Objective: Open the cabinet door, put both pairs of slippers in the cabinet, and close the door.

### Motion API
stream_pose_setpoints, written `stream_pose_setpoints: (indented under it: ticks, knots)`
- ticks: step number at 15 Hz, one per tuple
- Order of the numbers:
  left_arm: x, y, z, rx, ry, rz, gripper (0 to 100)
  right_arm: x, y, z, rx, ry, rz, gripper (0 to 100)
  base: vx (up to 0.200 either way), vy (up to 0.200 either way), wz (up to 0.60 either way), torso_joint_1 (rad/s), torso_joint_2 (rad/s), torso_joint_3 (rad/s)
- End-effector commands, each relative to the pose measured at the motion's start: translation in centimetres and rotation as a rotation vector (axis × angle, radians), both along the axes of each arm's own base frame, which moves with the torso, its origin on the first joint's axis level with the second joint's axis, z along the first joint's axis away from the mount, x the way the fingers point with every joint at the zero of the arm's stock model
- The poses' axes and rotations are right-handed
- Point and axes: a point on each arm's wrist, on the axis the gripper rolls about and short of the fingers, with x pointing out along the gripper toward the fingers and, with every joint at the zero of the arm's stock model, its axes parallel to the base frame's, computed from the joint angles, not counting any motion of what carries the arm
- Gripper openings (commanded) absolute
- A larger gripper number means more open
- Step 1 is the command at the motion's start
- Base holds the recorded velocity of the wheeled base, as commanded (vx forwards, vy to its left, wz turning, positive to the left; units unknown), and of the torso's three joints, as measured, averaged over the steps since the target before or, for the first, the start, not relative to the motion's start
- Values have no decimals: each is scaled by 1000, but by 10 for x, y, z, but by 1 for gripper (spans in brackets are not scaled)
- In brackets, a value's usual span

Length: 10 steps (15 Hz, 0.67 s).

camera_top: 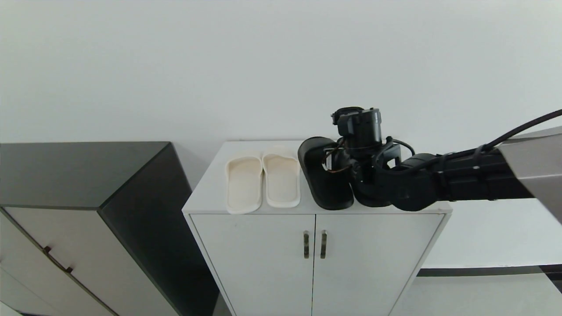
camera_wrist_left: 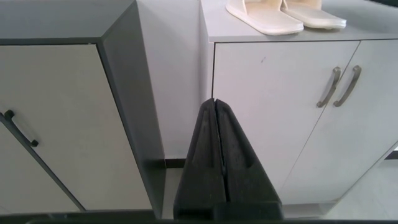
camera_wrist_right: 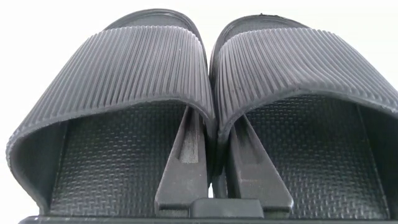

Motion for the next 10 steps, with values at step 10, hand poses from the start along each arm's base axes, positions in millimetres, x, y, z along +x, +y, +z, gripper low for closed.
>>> stream_pose_setpoints:
  ticks: [10]
  knots:
    - [0,0,0,3,-1,-1,0,-174,-77,13,69,116,616,0,0,0,0,0,0,0]
